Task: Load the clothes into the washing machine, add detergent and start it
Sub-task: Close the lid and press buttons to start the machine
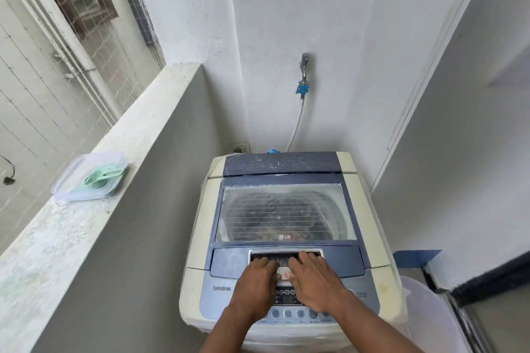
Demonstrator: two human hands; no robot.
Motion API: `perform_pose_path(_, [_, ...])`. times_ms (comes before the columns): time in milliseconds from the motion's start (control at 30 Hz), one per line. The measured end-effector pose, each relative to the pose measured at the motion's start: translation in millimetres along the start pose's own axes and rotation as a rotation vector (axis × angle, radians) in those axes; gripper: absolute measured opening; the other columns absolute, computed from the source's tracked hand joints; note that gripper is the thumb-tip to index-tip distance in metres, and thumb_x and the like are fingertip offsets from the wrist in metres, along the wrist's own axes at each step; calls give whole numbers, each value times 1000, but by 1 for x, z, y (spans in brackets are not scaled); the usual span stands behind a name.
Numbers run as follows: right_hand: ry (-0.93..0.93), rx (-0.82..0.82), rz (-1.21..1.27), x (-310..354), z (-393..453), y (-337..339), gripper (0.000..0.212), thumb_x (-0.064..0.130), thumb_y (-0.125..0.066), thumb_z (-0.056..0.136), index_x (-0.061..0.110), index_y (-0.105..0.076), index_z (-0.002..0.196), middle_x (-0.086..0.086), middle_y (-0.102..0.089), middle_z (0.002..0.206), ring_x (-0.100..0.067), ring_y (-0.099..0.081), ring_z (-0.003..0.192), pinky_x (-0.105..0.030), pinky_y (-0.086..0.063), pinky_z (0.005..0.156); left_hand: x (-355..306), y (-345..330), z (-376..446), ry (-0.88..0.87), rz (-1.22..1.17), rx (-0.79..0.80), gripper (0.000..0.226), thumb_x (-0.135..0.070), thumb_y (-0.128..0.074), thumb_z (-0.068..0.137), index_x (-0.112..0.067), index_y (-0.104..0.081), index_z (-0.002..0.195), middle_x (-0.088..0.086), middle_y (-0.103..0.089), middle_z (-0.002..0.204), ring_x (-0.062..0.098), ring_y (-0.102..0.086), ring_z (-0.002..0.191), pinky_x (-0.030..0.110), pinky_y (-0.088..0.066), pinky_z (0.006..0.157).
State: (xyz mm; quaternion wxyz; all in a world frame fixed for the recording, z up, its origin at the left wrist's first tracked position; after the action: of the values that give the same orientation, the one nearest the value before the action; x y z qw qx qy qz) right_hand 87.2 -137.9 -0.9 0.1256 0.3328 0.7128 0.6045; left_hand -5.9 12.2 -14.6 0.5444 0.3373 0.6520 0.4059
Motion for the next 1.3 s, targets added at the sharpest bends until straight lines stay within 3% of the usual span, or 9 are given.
perform_pose_path(200, [-2,-17,34,-3,5,-11,26,40,-33,107,21,-48,117,-6,-51,118,-27,-49,108,-42,-38,97,0,-9,0,3,9,-47,25,-29,-42,102,-17,-63,109,2,-63,109,24,-53,99,39,-44,86])
perform_pose_path(467, [1,-138,40,-4,2,-25,27,40,-35,106,21,-51,116,-4,-50,115,-25,-49,103,-41,-44,96,1,-12,-7,17,-75,-120,32,-22,-51,104,-15,-62,133,1,-63,124,22,-56,115,36,-48,98])
perform_pose_path(633, [10,-211,135,-2,-19,-25,28,30,-52,102,21,-51,128,-2,-45,118,-22,-49,106,-38,-47,97,4,-1,-25,67,-99,-171,52,-34,-62,102,-16,-50,150,1,-54,148,20,-47,139,29,-41,115])
perform_pose_path(733, [1,-238,160,-3,-38,-25,43,19,-65,93,19,-48,133,0,-43,121,-19,-48,108,-35,-50,99,14,4,-43,79,-33,-188,74,-48,-69,96,-12,-44,155,7,-50,154,25,-44,143,34,-37,120])
perform_pose_path(933, [-85,-319,127,2,-67,-34,50,22,-69,93,14,-50,138,-4,-43,138,-23,-47,128,-37,-49,105,37,-6,-71,70,65,-73,112,-66,-72,84,-10,-18,165,7,-21,172,25,-20,158,37,-20,129])
perform_pose_path(1067, [-168,-342,124,4,-71,-47,51,25,-68,96,13,-48,141,-8,-39,148,-27,-44,136,-43,-52,99,41,-18,-75,88,42,-44,113,-62,-67,91,-10,-2,167,5,0,176,22,1,163,39,-6,132])
perform_pose_path(1200, [-270,-382,114,3,-76,-52,49,34,-65,99,13,-51,141,-9,-43,145,-28,-44,135,-45,-54,96,42,-25,-77,92,-20,-40,109,-59,-62,95,-14,6,166,1,12,175,19,11,162,44,0,132])
perform_pose_path(1300, [-310,-423,95,-2,-83,-60,50,36,-70,95,12,-57,137,-11,-48,141,-32,-48,132,-46,-54,97,47,-30,-79,93,18,-2,108,-77,-40,94,-17,16,164,-4,28,169,18,23,159,45,5,131])
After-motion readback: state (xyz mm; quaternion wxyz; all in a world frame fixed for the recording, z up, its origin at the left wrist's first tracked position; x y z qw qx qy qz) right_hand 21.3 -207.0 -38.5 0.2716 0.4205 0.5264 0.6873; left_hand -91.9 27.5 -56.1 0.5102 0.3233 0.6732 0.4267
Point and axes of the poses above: each hand's wrist, its own z-axis towards the middle knuckle, its own y-axis out of the back of the hand, x = y × z, the point moved 2 cm from there along z, towards the middle knuckle
